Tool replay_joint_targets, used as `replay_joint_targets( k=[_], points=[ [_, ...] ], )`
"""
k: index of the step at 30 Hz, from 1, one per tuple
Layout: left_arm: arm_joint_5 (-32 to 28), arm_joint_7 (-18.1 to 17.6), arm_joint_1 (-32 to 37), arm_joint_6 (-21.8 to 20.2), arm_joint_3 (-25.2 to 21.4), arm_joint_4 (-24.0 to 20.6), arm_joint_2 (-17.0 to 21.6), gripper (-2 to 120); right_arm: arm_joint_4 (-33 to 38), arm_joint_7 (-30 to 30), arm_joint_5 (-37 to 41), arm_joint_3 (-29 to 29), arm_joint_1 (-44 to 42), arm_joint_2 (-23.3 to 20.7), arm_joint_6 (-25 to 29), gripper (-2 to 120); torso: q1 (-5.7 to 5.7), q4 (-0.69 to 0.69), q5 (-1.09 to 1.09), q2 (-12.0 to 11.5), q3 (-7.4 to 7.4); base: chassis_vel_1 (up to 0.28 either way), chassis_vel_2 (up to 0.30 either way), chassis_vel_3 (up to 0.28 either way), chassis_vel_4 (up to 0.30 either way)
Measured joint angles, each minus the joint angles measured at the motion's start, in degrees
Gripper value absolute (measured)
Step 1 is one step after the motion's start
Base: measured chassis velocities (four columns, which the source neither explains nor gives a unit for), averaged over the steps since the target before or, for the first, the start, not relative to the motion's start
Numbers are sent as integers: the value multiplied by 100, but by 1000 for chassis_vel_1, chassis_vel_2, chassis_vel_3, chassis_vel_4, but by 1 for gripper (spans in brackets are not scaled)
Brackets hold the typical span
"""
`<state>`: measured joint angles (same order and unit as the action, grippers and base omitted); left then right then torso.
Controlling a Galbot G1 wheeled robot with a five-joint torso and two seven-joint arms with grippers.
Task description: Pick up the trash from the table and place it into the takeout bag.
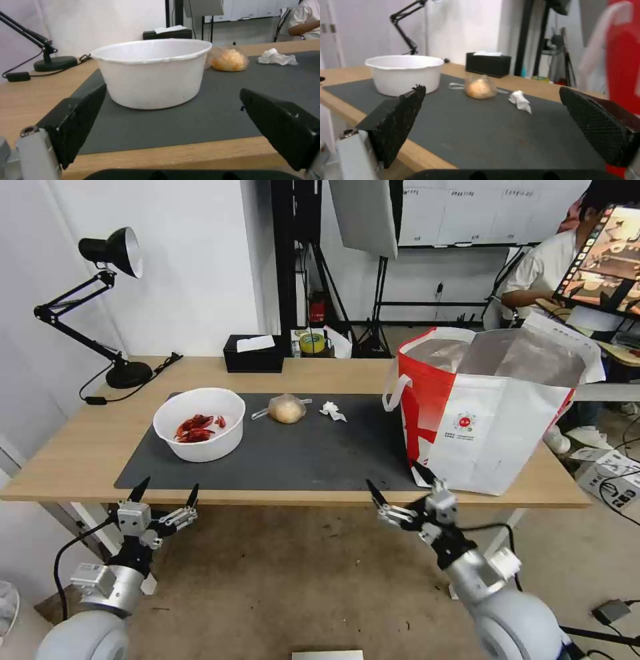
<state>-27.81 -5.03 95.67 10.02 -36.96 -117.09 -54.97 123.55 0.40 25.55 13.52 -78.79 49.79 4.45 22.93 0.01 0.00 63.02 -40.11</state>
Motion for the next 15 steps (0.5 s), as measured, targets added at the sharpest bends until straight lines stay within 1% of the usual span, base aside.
replay_joint_targets(
  k=[2,4,5,8,9,10,13,14,15],
  points=[
    [6,0,1,0,-8,-4,-5,100,-45,134,212,-314,449,-347,-142,100,0,-1,0,0,0,0,0,0,0],
    [8,3,0,0,-8,-4,-18,100,-78,171,271,-417,604,-427,-185,100,0,-1,0,0,0,0,0,0,0],
    [20,1,1,0,-5,-4,-49,100,-172,237,386,-624,933,-534,-256,100,0,-1,0,0,0,0,0,0,0],
    [41,-3,10,-1,1,-4,-71,100,-249,274,473,-786,1191,-571,-310,100,0,-2,1,0,0,0,0,0,0],
    [79,-7,46,0,12,-3,-87,100,-396,358,653,-1100,1657,-591,-420,100,0,0,-1,0,0,0,0,0,0],
    [79,-7,46,0,12,-3,-87,100,-396,358,653,-1100,1657,-591,-420,100,0,0,-1,0,0,0,0,0,0],
    [107,-10,64,13,28,9,-85,100,-726,550,888,-1690,2411,-534,-605,100,0,0,-1,0,0,0,0,0,0],
    [107,-10,64,13,28,9,-85,100,-726,550,888,-1690,2411,-534,-605,100,0,0,-1,0,0,0,0,0,0],
    [107,-15,55,14,31,9,-82,100,-862,658,938,-1905,2655,-479,-687,100,0,0,0,0,0,0,0,0,0]
  ],
)
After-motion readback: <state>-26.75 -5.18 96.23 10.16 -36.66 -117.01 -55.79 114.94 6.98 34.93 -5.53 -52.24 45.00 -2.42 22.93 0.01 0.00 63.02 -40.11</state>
